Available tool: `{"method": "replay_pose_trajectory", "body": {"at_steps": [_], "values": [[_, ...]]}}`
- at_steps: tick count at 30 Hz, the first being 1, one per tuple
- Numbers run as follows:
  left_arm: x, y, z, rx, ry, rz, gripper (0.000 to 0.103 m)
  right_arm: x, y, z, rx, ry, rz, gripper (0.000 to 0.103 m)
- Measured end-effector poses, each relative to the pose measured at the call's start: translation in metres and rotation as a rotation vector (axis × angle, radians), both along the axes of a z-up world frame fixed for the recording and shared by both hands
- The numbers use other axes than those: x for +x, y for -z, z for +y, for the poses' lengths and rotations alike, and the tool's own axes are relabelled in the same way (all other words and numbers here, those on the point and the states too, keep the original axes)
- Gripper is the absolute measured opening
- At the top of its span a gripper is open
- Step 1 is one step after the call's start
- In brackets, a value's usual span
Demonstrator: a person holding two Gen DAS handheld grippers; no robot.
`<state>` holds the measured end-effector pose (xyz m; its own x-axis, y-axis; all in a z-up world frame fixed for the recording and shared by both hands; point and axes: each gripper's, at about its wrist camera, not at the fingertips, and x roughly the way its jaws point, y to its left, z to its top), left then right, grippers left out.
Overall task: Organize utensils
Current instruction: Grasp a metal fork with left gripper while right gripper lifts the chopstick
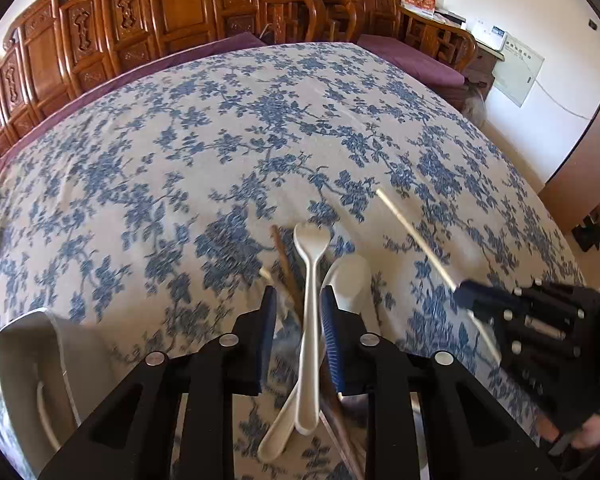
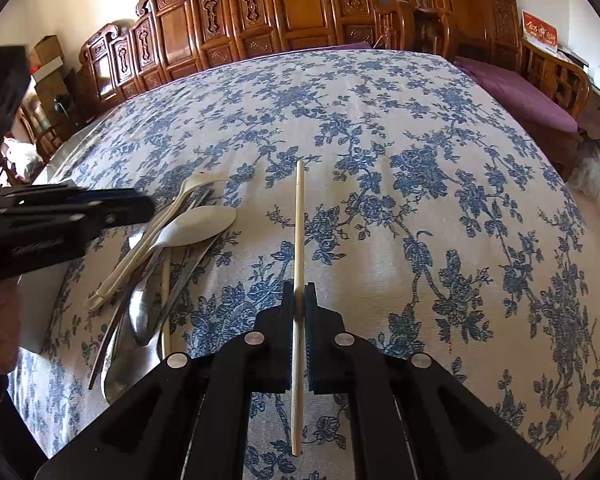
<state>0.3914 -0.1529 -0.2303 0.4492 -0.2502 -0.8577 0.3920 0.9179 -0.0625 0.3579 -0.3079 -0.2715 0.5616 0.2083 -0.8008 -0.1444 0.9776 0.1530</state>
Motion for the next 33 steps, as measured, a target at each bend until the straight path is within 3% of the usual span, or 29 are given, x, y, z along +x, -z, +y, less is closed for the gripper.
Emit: {"method": "replay_pose_trajectory", "body": {"at_steps": [12,17,21,33], "values": [[0.024,0.016,-0.012,-0.019,-0.024,0.062,0.019,-0.001,-0.003,-0.001,0.043,-0.001,0.0,0.006],[0.025,0.019,-0.012,-0.015,-0.021,0.07,0.007,-0.001,-0.004,0.0,0.049,-0.002,-0.003,0.006],[0.023,0.018,-0.009,-0.021,-0.022,0.077,0.005,0.0,-0.004,0.0,0.048,-0.004,-0.004,0.006],[-0.026,-0.035,0.0,-0.045,0.004,-0.067,0.005,-0.005,-0.014,0.013,0.044,-0.03,-0.026,0.006]]}}
